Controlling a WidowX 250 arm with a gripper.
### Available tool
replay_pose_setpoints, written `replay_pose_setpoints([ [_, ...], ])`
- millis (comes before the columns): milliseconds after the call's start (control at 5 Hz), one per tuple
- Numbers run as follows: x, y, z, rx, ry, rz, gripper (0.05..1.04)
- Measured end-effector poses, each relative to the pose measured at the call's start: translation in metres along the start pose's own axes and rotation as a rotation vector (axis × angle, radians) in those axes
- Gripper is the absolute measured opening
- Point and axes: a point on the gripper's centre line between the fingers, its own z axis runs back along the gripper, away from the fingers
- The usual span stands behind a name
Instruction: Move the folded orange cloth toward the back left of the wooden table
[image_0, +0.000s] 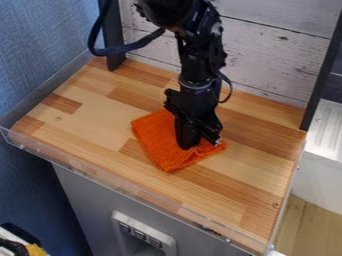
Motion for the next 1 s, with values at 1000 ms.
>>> replay_pose_setpoints([
  [1000, 0.015, 0.058, -0.001, -0.074, 0.015, 0.300, 0.082],
])
